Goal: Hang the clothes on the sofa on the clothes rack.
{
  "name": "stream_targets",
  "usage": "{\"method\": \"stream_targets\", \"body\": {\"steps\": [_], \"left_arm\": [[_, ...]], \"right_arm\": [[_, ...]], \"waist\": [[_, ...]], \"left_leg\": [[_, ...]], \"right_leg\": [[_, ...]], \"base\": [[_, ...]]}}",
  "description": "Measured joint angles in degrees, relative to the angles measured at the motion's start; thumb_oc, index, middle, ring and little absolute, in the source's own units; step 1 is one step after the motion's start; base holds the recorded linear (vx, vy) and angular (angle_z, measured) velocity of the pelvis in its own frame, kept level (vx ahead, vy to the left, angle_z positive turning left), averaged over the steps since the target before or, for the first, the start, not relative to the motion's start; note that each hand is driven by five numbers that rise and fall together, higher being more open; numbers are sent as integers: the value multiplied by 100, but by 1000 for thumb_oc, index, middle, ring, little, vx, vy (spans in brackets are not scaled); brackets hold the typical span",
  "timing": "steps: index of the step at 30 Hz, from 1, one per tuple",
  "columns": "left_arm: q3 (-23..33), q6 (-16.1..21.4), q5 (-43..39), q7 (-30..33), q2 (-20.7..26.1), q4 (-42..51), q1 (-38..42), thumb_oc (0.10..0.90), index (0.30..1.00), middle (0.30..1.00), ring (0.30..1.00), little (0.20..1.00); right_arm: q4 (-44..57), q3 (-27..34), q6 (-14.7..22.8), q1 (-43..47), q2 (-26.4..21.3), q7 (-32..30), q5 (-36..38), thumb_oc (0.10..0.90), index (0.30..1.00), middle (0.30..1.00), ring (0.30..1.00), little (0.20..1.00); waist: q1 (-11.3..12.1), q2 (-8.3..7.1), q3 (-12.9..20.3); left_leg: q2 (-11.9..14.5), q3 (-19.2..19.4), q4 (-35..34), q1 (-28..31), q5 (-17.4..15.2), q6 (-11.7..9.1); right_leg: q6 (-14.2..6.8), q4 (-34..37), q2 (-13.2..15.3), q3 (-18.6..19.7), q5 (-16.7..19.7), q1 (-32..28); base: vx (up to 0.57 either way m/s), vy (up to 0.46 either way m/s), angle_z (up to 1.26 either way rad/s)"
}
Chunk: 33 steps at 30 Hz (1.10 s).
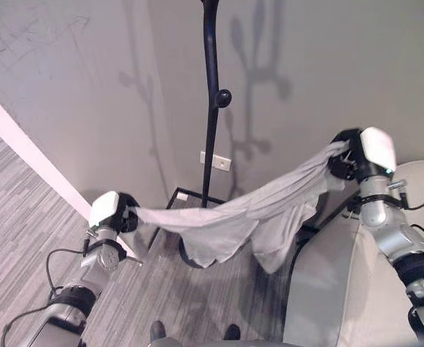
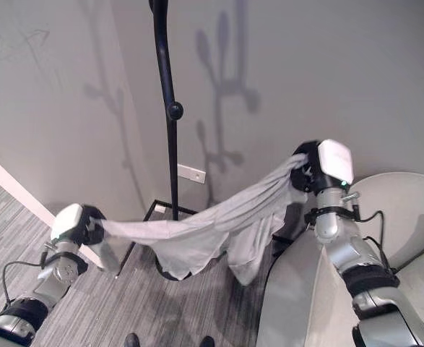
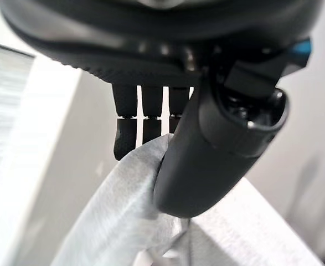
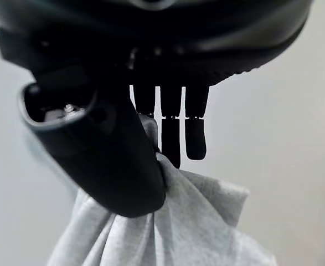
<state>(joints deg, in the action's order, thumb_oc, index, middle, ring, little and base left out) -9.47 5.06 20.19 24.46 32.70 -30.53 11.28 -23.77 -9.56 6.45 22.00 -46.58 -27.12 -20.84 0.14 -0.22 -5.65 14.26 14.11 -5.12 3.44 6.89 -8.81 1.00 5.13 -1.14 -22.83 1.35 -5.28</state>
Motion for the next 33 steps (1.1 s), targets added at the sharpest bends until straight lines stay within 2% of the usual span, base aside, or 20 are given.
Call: {"method": "stream_targets", "body": {"steps": [4, 5, 9, 11, 12, 13, 14, 16, 17, 18, 20, 21, 22, 23, 24, 26, 28, 30, 32, 33], "left_arm": [[753, 88, 18, 236, 339, 720, -60, 400, 300, 300, 300, 300], [1002, 195, 46, 257, 443, 990, -110, 400, 300, 300, 300, 300], [1295, 284, 91, 544, 624, 1349, -84, 400, 300, 300, 300, 300], [1454, 355, 123, 696, 744, 1527, -20, 400, 300, 300, 300, 300], [1501, 403, 141, 847, 803, 1580, 57, 400, 300, 300, 300, 300], [1514, 413, 177, 912, 812, 1661, 72, 400, 300, 300, 300, 300], [1519, 424, 326, 995, 813, 1901, 74, 400, 300, 300, 300, 300], [1559, 499, 527, 1114, 816, 2207, 41, 400, 300, 300, 300, 300], [1585, 532, 553, 1169, 817, 2339, 41, 400, 300, 300, 300, 300], [1731, 607, 671, 1278, 818, 2499, 20, 400, 300, 300, 300, 300], [1909, 629, 742, 1431, 825, 2598, -22, 400, 300, 300, 300, 300], [1988, 627, 742, 1464, 841, 2594, -20, 400, 300, 300, 300, 300], [2017, 626, 742, 1487, 841, 2606, -30, 400, 300, 300, 300, 300], [2108, 630, 750, 1494, 840, 2658, -142, 400, 300, 300, 300, 300], [2174, 708, 848, 1580, 846, 2707, -240, 400, 300, 300, 300, 300], [2226, 738, 973, 1692, 847, 3021, -455, 400, 300, 300, 300, 300], [2233, 816, 1000, 1725, 852, 3257, -718, 400, 300, 300, 300, 300], [2234, 856, 1008, 1760, 923, 3337, -908, 400, 300, 300, 300, 300], [2236, 856, 1008, 1858, 1025, 3357, -936, 400, 300, 300, 300, 300], [2236, 854, 1007, 1944, 1165, 3280, -896, 400, 300, 300, 300, 300]], "right_arm": [[87, 754, -34, -164, -32, -237, -149, 400, 300, 300, 300, 300], [225, 1190, -8, -339, -34, -375, -149, 400, 300, 300, 300, 300], [424, 1500, 40, -377, -66, -600, -256, 400, 300, 300, 300, 300], [657, 1633, 62, -380, -93, -769, -369, 400, 300, 300, 300, 300], [776, 1792, 70, -382, -121, -842, -370, 400, 300, 300, 300, 300], [834, 1861, 65, -391, -167, -891, -368, 400, 300, 300, 300, 300], [895, 2021, 63, -533, -350, -1002, -370, 400, 300, 300, 300, 300], [878, 2201, 25, -700, -548, -1061, -365, 400, 300, 300, 300, 300], [878, 2258, 18, -756, -643, -1090, -365, 400, 300, 300, 300, 300], [868, 2264, -4, -767, -698, -1175, -362, 400, 300, 300, 300, 300], [877, 2258, 10, -713, -707, -1273, -362, 400, 300, 300, 300, 300], [874, 2211, 10, -712, -690, -1273, -366, 400, 300, 300, 300, 300], [864, 2166, 9, -713, -667, -1273, -368, 400, 300, 300, 300, 300], [869, 2083, 5, -734, -664, -1269, -389, 400, 300, 300, 300, 300], [882, 2053, 6, -765, -621, -1270, -438, 400, 300, 300, 300, 300], [885, 2037, -36, -770, -581, -1270, -584, 400, 300, 300, 300, 300], [888, 2048, -114, -764, -601, -1269, -582, 400, 300, 300, 300, 300], [884, 2064, -182, -754, -601, -1270, -581, 400, 300, 300, 300, 300], [886, 2091, -193, -753, -603, -1272, -581, 400, 300, 300, 300, 300], [839, 2045, -192, -672, -603, -1269, -580, 400, 300, 300, 300, 300]], "waist": [[55, 19, -8], [102, 19, -12], [146, -78, -96], [144, -122, -136], [163, -167, -212], [176, -145, -245], [175, -157, -296], [220, -140, -290], [243, -86, -273], [249, -87, -283], [490, -128, -310], [617, -93, -347], [638, -67, -376], [760, 30, -387], [807, 43, -386], [926, -46, -383], [946, -145, -383], [1021, -259, -338], [1071, -356, -265], [1082, -452, -211]], "left_leg": [[28, -76, 8, 113, 0, -1], [40, -159, 40, 115, 0, -2], [66, -297, 359, 43, -24, -69], [10, -576, 702, -118, -24, -72], [-47, -979, 994, -281, -43, -111], [-71, -1145, 1134, -368, -50, -121], [-255, -1382, 1221, -504, -250, -222], [-664, -1598, 1020, -493, -381, -162], [-857, -1596, 927, -500, -383, -81], [-1208, -1852, 844, -579, -617, 105], [-1801, -2631, 890, -859, -712, 270], [-1914, -2747, 847, -1131, -634, 345], [-1917, -2838, 834, -1247, -581, 321], [-1710, -2737, 831, -1303, -433, 345], [-1670, -2546, 858, -1274, -287, 540], [-1704, -2339, 748, -1107, -326, 625], [-1822, -2292, 528, -770, -343, 667], [-1854, -2229, 416, -494, -375, 744], [-1819, -2195, 419, -487, -360, 824], [-1797, -2205, 415, -486, -356, 831]], "right_leg": [[-4, 3, -14, 30, -5, -90], [-5, 3, -16, 90, -5, -81], [-8, 2, -9, 174, -17, -100], [40, 2, -5, 206, -54, -101], [97, 4, 68, 192, -105, -112], [103, 3, 81, 181, -108, -119], [114, 5, 172, 118, -116, -111], [95, 6, 260, 113, -118, -83], [75, 6, 251, 128, -106, -53], [90, -4, 278, 217, -114, 30], [131, -146, 391, 641, -108, 355], [115, -161, 396, 710, -100, 443], [100, -221, 385, 752, -109, 464], [19, -351, 292, 897, -151, 507], [-45, -388, 268, 971, -192, 474], [-89, -435, 344, 971, -215, 411], [-226, -400, 518, 966, -300, 156], [-376, -404, 571, 983, -406, -46], [-358, -407, 534, 980, -436, -51], [-342, -287, 493, 982, -436, -106]], "base": [[10, -23, -5], [-15, -67, -19], [-28, -26, -19], [-16, -22, -10], [0, 0, 0], [45, 5, 13], [12, 47, 20], [16, 47, 12], [35, 39, 4], [12, 21, -20], [58, 8, -65], [90, 9, -63], [198, 55, -72], [147, 46, -58], [226, 70, -66], [226, 75, -34], [201, 84, -8], [98, 48, -6], [106, 58, 0], [121, 73, 4]]}}
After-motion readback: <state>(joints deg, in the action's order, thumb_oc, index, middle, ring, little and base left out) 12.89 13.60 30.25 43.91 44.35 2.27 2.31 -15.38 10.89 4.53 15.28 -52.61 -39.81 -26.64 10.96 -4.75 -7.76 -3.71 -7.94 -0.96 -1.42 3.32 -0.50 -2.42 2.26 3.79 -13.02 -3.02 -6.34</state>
